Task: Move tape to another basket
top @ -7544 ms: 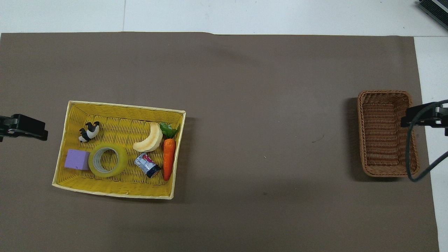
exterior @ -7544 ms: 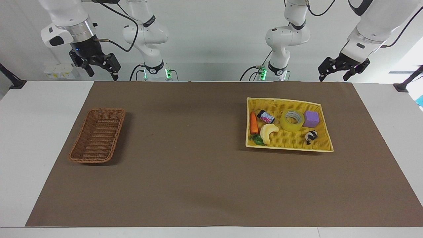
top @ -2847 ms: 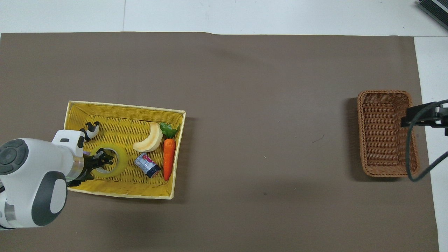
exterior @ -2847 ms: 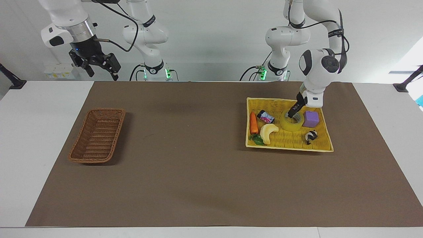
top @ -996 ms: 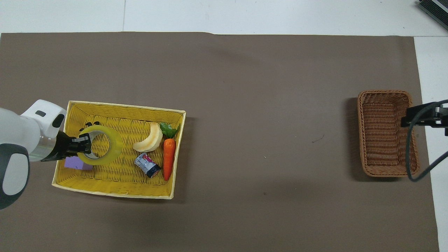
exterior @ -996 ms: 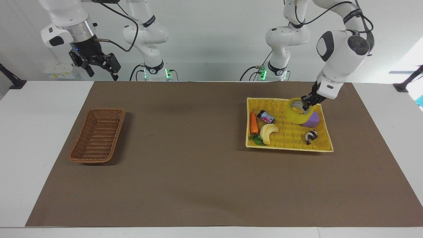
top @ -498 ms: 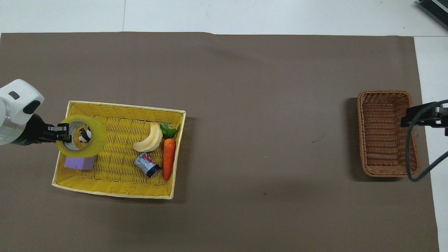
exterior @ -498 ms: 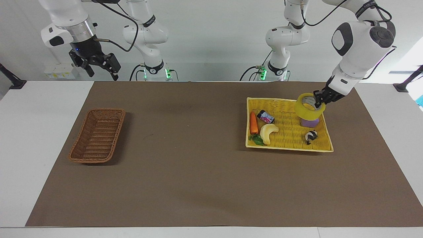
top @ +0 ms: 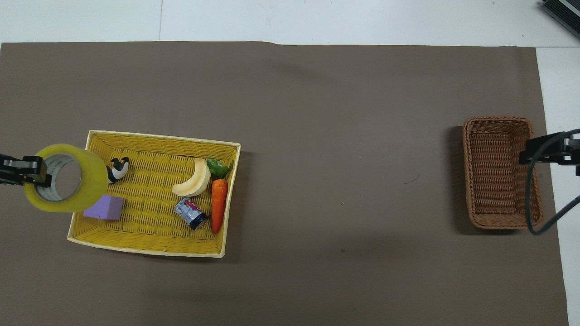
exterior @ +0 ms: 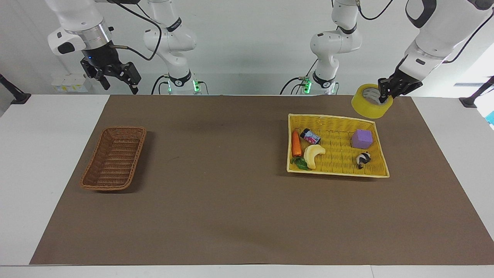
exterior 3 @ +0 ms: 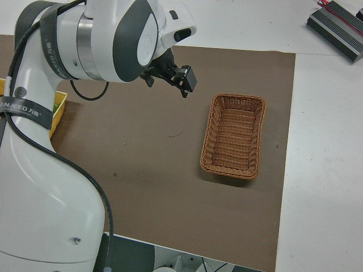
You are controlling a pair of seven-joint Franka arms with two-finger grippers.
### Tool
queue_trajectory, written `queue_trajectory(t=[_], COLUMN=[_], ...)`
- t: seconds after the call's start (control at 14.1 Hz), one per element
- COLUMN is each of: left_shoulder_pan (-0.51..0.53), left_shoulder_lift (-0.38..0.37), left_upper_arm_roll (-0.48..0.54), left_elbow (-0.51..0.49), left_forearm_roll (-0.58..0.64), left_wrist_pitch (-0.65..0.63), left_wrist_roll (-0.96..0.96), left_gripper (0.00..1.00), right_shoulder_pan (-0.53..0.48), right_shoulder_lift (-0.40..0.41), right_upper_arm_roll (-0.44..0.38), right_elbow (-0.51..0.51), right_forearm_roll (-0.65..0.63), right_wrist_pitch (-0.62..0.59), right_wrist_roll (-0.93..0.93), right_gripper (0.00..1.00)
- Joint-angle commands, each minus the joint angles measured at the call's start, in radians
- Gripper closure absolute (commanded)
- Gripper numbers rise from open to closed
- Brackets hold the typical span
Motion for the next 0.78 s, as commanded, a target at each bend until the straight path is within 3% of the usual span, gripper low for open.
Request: queue_trajectory(t=[0.0, 0.43, 0.71], left_shoulder_pan=[-0.005, -0.019, -0.138], left_shoulder_lift=[0.008, 0.001, 0.001], left_upper_arm_roll=[-0.002, -0.004, -0.007], left_elbow=[0.017, -0.025, -0.025], left_forearm_roll=[0.013, 0.013, 0.011], left_wrist_pitch=[-0.008, 0.029, 0.032], left_wrist_roll=[0.016, 0.076, -0.088], left_gripper=[1.0, 1.0, 1.0], right_shoulder_pan=[-0.007, -0.007, -0.007], right_shoulder_lift=[-0.018, -0.019, -0.018], right_upper_arm_roll=[0.002, 0.002, 0.002], right_elbow=[-0.021, -0.021, -0.021], right_forearm_roll=[0.007, 0.007, 0.007], right_wrist_pitch=[0.01, 0.01, 0.01], right_wrist_roll=[-0.017, -0.017, -0.017], right_gripper=[0.0, 0.0, 0.0])
